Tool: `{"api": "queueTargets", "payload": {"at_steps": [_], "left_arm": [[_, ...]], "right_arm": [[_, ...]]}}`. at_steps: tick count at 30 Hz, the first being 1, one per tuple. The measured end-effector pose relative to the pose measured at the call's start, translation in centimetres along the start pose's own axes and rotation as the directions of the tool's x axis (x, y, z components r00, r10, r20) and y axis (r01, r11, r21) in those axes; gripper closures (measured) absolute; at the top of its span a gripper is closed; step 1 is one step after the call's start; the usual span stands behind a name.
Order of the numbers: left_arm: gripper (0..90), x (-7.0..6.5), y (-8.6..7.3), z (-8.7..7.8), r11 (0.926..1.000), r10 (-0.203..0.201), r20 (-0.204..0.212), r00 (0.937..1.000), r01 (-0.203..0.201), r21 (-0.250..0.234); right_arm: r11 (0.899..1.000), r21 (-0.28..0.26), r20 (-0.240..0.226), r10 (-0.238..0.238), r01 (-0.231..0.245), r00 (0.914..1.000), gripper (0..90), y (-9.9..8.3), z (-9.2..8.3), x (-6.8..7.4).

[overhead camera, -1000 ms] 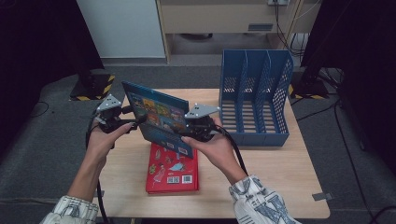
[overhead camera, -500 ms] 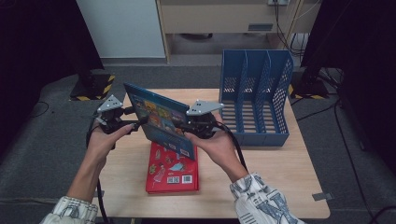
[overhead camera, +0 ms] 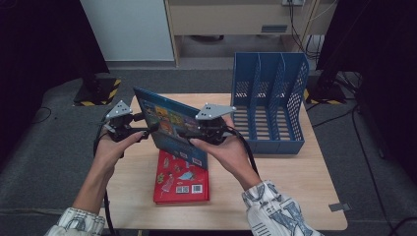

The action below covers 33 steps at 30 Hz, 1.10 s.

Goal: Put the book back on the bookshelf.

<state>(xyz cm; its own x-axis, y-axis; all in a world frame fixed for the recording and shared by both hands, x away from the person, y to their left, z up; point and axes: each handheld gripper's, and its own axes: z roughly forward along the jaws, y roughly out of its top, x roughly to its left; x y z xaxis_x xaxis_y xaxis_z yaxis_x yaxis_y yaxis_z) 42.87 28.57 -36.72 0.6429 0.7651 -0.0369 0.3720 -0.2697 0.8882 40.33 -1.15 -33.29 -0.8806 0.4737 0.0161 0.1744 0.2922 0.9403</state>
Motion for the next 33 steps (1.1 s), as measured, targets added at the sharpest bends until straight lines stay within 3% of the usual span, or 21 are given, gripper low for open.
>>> {"api": "queueTargets", "payload": {"at_steps": [8, 12, 28, 31, 33], "left_arm": [[26.3, 0.0, 0.0, 0.0, 1.0, 0.0, 0.001, 1.0, 0.0, 0.001], [26.4, -0.1, 0.0, 0.0, 1.0, 0.0, 0.0, 1.0, 0.0, 0.002], [26.6, 0.0, -0.2, 0.1, 0.9999, -0.006, 0.007, 1.0, 0.006, -0.009], [24.0, 0.2, -0.7, 0.0, 0.9992, -0.032, 0.032, 0.999, 0.032, -0.022], [19.4, 0.0, -2.1, 0.0, 0.9994, -0.035, 0.005, 0.9994, 0.035, 0.004]], "right_arm": [[1.0, -0.011, 0.016, 0.005, -0.005, 0.9999, 69.8, 0.5, 0.1, -0.4], [1.0, -0.013, 0.023, 0.019, -0.019, 0.9995, 74.4, 0.6, 0.2, -0.6], [0.996, -0.065, 0.009, 0.055, -0.054, 0.9985, 79.6, 0.8, 0.6, -0.9], [0.996, -0.069, 0.001, 0.065, -0.064, 0.9979, 80.4, 0.8, 0.7, -1.0], [0.994, -0.076, 0.021, 0.08, -0.078, 0.9966, 81.5, 0.8, 0.6, -1.2]]}}
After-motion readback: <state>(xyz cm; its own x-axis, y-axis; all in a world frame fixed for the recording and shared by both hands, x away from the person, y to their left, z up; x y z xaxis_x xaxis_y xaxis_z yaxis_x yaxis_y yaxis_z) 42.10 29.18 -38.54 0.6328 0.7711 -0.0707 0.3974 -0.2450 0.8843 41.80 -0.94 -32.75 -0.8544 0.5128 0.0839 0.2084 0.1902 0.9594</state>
